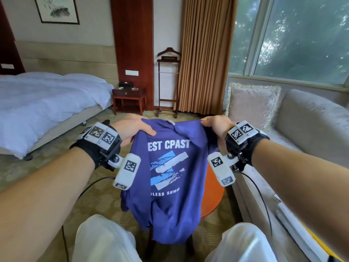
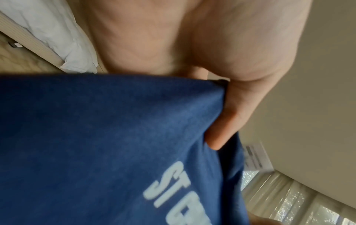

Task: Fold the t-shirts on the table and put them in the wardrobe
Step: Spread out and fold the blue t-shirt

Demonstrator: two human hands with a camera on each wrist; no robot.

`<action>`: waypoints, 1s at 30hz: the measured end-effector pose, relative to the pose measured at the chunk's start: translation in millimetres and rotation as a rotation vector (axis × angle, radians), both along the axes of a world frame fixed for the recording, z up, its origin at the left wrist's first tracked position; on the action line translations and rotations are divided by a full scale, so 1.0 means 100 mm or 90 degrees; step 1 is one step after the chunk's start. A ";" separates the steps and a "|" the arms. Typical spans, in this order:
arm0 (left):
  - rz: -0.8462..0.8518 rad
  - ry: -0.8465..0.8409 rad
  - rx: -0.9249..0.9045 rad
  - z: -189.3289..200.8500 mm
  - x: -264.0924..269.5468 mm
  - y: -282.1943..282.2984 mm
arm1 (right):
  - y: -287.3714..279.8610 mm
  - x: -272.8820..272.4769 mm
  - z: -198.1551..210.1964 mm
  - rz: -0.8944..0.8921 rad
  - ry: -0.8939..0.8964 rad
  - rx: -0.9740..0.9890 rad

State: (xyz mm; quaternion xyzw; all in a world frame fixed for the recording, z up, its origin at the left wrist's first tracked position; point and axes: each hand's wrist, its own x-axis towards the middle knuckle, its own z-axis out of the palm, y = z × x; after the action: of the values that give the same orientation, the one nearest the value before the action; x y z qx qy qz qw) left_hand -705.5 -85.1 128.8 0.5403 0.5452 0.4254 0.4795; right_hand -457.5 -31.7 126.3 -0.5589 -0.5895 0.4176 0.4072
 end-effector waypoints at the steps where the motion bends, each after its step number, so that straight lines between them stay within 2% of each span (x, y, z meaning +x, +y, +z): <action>1: 0.022 0.006 0.025 0.00 -0.02 0.00 | -0.02 0.00 -0.01 -0.010 0.021 -0.005; 3: 0.083 0.055 0.089 0.02 -0.06 -0.01 | -0.11 -0.01 0.02 0.002 0.066 -0.039; 5: 0.140 0.115 0.138 0.02 -0.11 -0.01 | -0.24 -0.04 0.07 0.069 0.044 -0.059; 10: 0.243 0.152 0.212 0.08 -0.17 -0.06 | -0.27 0.02 0.06 0.141 -0.310 0.007; 12: 0.260 0.170 0.238 0.09 -0.23 -0.05 | -0.26 0.04 0.05 0.118 -0.364 0.060; 17: 0.327 0.191 0.284 0.10 -0.24 -0.06 | -0.35 0.11 0.09 0.086 -0.239 0.073; 20: 0.408 0.306 0.319 0.11 -0.24 -0.12 | -0.43 0.12 0.13 0.068 -0.132 0.072; 23: 0.423 0.379 0.318 0.11 -0.25 -0.19 | -0.56 0.10 0.24 0.035 -0.004 0.066; 27: 0.435 0.348 0.298 0.20 -0.21 -0.35 | -0.80 0.10 0.45 -0.029 0.082 0.077; 30: 0.430 0.295 0.305 0.27 -0.15 -0.49 | -0.95 0.16 0.55 -0.073 0.102 0.106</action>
State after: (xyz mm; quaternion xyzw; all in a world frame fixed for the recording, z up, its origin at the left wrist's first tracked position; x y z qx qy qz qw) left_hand -720.6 -134.5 155.8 0.5086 0.6697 0.5394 0.0421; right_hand -441.7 -127.0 181.4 -0.5205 -0.5550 0.3864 0.5212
